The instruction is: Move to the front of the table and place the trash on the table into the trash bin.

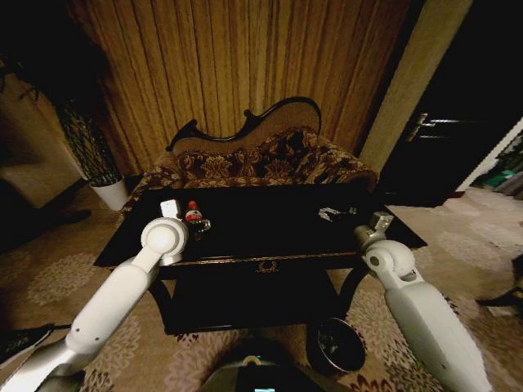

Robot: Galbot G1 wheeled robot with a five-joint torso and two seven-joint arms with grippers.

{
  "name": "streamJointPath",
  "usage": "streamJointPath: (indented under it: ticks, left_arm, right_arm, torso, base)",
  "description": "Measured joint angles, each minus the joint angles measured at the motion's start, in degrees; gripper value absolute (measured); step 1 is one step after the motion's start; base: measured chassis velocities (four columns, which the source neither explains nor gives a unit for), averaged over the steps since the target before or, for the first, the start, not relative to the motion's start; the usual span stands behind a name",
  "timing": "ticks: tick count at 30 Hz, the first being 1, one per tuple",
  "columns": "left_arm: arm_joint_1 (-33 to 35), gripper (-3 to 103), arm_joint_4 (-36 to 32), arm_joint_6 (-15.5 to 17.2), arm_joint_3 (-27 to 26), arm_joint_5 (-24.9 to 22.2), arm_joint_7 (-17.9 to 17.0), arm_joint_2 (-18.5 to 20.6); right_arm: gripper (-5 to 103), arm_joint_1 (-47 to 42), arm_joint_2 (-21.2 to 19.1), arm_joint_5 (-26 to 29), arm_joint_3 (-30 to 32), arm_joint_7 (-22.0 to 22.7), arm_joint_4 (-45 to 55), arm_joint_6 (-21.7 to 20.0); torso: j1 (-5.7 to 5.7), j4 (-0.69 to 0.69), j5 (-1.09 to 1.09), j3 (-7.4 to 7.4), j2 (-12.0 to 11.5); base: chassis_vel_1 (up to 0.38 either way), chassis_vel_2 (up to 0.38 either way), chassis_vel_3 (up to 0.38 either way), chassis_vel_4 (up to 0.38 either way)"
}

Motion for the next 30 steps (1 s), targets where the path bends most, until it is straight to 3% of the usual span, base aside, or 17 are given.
streamJointPath:
  ticks: [10, 12, 13, 15, 16, 17, 20, 21, 22, 23, 25, 26, 27, 29, 30]
  left_arm:
    - [0.0, 40, -0.1, 0.0, -0.3, 1.0, 0.7, 0.2]
    - [0.8, 35, -0.1, 0.1, -0.4, 8.4, 5.9, 0.9]
    - [0.8, 35, -0.1, 0.1, -0.4, 8.4, 5.9, 0.9]
    - [2.6, 35, -0.4, 0.6, -0.7, 22.0, 15.2, 2.5]
    - [3.2, 35, -1.0, 0.6, -0.8, 24.8, 17.0, 3.0]
    - [3.2, 35, -1.0, 0.6, -0.8, 24.8, 17.0, 3.0]
    - [6.1, 35, -2.2, -0.3, -1.7, 37.8, 25.9, 4.1]
    - [6.1, 35, -2.2, -0.3, -1.7, 37.8, 25.9, 4.1]
    - [7.5, 35, -2.0, -2.0, -2.4, 45.4, 31.1, 4.7]
    - [8.3, 35, -1.7, -3.5, -3.1, 49.9, 34.9, 5.2]
    - [10.3, 35, -1.0, -9.4, -5.5, 58.5, 46.0, 6.9]
    - [10.3, 35, -1.0, -9.4, -5.5, 58.5, 46.0, 6.9]
    - [10.8, 35, -1.0, -10.7, -6.1, 59.8, 48.2, 7.2]
    - [13.4, 35, -1.1, -18.4, -8.9, 64.1, 57.2, 9.0]
    - [14.3, 35, -0.8, -21.6, -9.4, 65.7, 60.2, 9.4]
  right_arm:
    - [100, -0.6, 0.2, -0.2, 0.0, 0.0, 0.1, 0.0]
    - [100, -0.6, 0.3, -0.2, 0.1, 0.1, 0.3, 0.0]
    - [100, -0.6, 0.3, -0.2, 0.1, 0.1, 0.3, 0.0]
    - [100, -0.6, 0.3, 0.0, 0.2, 0.6, 1.1, 0.0]
    - [100, -0.7, 0.3, 0.1, 0.2, 0.9, 1.4, -0.1]
    - [100, -0.7, 0.3, 0.1, 0.2, 0.9, 1.4, -0.1]
    - [100, -1.7, 0.3, -0.7, 0.2, 1.2, 3.0, -0.1]
    - [100, -1.7, 0.3, -0.7, 0.2, 1.2, 3.0, -0.1]
    - [100, -2.2, 0.2, -0.9, 0.2, 1.3, 4.0, -0.1]
    - [100, -2.5, 0.1, -0.7, 0.2, 1.3, 4.8, 0.0]
    - [100, -2.7, 0.0, 0.1, 0.3, 1.4, 6.7, 0.0]
    - [100, -2.7, 0.0, 0.1, 0.3, 1.4, 6.7, 0.0]
    - [100, -2.8, -0.1, 0.1, 0.3, 1.5, 7.2, 0.1]
    - [100, -3.2, -0.1, 0.3, 0.2, 1.5, 9.3, 0.2]
    - [100, -3.4, -0.1, 0.3, 0.2, 1.5, 10.0, 0.3]
  torso:
    - [0.00, 0.00, 0.00, 0.00, 0.0]
    - [0.00, -0.01, -0.01, 0.00, 0.0]
    - [0.00, -0.01, -0.01, 0.00, 0.0]
    - [0.00, 0.01, -0.02, 0.00, 0.0]
    - [0.00, 0.01, -0.01, 0.00, 0.0]
    - [0.00, 0.01, -0.01, 0.00, 0.0]
    - [0.00, 0.00, -0.02, 0.00, 0.0]
    - [0.00, 0.00, -0.02, 0.00, 0.0]
    - [0.00, 0.00, 0.00, 0.00, 0.0]
    - [0.00, 0.00, -0.01, 0.00, 0.0]
    - [0.00, -0.01, -0.02, 0.00, 0.0]
    - [0.00, -0.01, -0.02, 0.00, 0.0]
    - [0.00, 0.00, -0.02, 0.00, 0.0]
    - [0.00, 0.02, -0.01, 0.00, 0.0]
    - [0.00, 0.01, -0.01, 0.00, 0.0]
  base:
    - [0.000, 0.000, 0.000, 0.000]
    - [0.000, 0.000, 0.000, 0.000]
    - [0.000, 0.000, 0.000, 0.000]
    - [0.000, 0.000, 0.000, 0.000]
    - [0.000, 0.000, 0.000, 0.000]
    - [0.000, 0.000, 0.000, 0.000]
    - [0.000, 0.000, 0.000, 0.000]
    - [0.000, 0.000, 0.000, 0.000]
    - [0.000, 0.000, 0.000, 0.000]
    - [0.000, 0.000, 0.000, 0.000]
    - [0.000, 0.000, 0.000, 0.000]
    - [0.000, 0.000, 0.000, 0.000]
    - [0.000, 0.000, 0.000, 0.000]
    - [0.000, 0.000, 0.000, 0.000]
    - [0.000, 0.000, 0.000, 0.000]
